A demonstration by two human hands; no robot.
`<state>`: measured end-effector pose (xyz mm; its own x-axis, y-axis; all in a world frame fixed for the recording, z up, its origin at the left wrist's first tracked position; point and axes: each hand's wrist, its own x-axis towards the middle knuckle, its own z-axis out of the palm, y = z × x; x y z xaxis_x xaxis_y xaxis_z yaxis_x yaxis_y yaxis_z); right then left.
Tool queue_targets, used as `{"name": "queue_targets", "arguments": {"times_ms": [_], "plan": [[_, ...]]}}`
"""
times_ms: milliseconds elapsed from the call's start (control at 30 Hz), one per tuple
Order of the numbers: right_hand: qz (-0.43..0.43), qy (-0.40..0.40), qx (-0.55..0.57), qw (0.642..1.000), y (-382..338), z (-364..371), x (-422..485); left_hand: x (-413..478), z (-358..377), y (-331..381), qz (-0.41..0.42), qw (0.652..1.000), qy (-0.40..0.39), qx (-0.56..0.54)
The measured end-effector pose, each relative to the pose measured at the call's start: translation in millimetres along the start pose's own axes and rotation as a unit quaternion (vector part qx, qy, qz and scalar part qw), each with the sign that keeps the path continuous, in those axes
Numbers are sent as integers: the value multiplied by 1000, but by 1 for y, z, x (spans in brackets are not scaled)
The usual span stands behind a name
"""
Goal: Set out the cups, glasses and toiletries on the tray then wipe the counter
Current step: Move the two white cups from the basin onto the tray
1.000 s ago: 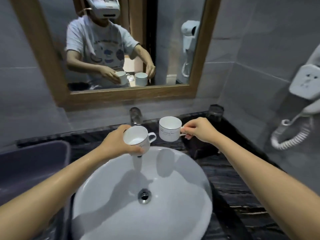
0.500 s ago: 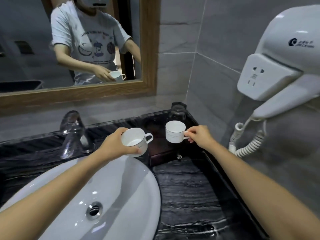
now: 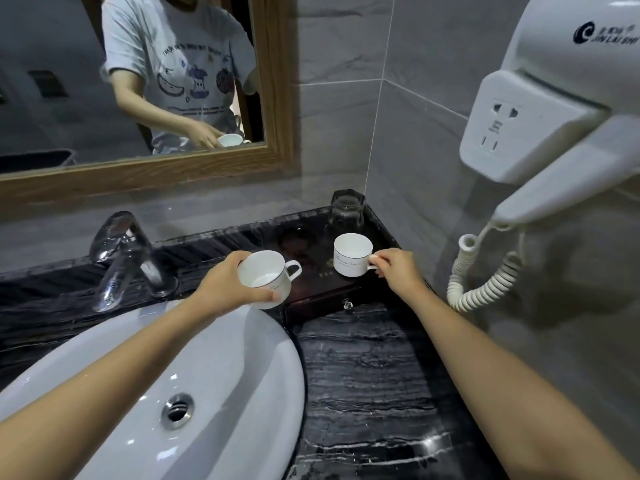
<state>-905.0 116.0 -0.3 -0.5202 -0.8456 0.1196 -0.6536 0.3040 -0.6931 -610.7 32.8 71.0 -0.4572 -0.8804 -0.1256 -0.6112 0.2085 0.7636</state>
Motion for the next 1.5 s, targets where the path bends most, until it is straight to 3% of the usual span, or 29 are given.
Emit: {"name": "queue_targets", "arguments": {"times_ms": [100,533,700,800,900,1133,1500], "plan": [[-3,19,-17,1000,7,3,3,0,2,-1,1,1000,1,-4],[135,124,13,983,2,16,37,1,-3,-5,1,1000,15,-15],[132,205,84,966,-17,32,-1,6,1,-4,2,1000,26,-16],[108,181,84,974,-23,50,-22,7,6,-4,-6,999,23,-24],[145,154,81,974,-32,55,-17,8,11,-3,-7,999,23,-31],[185,192,54,962,-40,58,1,15,21,1,3,999,42,-7],[147,209,54,965,-36,55,3,41,52,7,10,999,49,10]]}}
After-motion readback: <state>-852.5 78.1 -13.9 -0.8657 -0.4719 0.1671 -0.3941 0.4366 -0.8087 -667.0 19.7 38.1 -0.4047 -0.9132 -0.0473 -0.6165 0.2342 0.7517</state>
